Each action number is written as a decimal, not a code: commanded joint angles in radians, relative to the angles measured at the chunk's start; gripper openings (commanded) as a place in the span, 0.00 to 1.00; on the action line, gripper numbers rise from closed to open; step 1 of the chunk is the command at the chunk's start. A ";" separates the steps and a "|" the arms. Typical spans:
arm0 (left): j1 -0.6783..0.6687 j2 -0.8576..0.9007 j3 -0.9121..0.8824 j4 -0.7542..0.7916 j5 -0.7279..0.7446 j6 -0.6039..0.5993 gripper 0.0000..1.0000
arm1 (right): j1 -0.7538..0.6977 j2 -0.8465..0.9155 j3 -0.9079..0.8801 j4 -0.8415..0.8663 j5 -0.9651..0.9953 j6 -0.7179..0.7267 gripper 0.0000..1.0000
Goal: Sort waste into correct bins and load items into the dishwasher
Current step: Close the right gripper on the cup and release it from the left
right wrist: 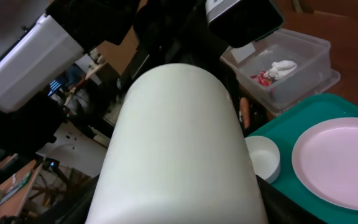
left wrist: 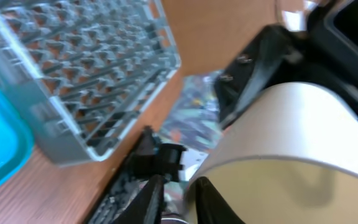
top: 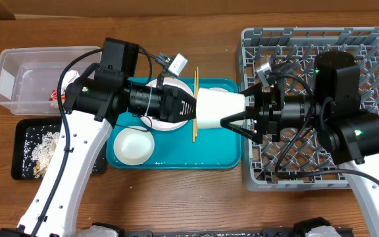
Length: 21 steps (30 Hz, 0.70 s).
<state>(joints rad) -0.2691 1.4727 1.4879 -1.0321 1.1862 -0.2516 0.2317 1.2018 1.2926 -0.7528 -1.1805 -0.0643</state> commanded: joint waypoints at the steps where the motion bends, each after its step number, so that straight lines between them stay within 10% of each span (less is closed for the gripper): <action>1: -0.006 -0.002 0.012 -0.020 -0.196 0.012 0.22 | 0.003 -0.010 0.023 0.006 0.021 -0.009 0.66; 11: -0.006 -0.001 0.012 -0.072 -0.453 0.012 0.24 | 0.003 -0.010 0.023 -0.145 0.343 -0.009 0.64; 21: -0.006 -0.001 0.011 -0.133 -0.592 0.012 0.21 | 0.003 -0.010 0.021 -0.489 1.164 0.292 0.59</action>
<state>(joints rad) -0.2687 1.4731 1.4876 -1.1595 0.6216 -0.2512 0.2310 1.2026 1.2957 -1.2133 -0.2436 0.1196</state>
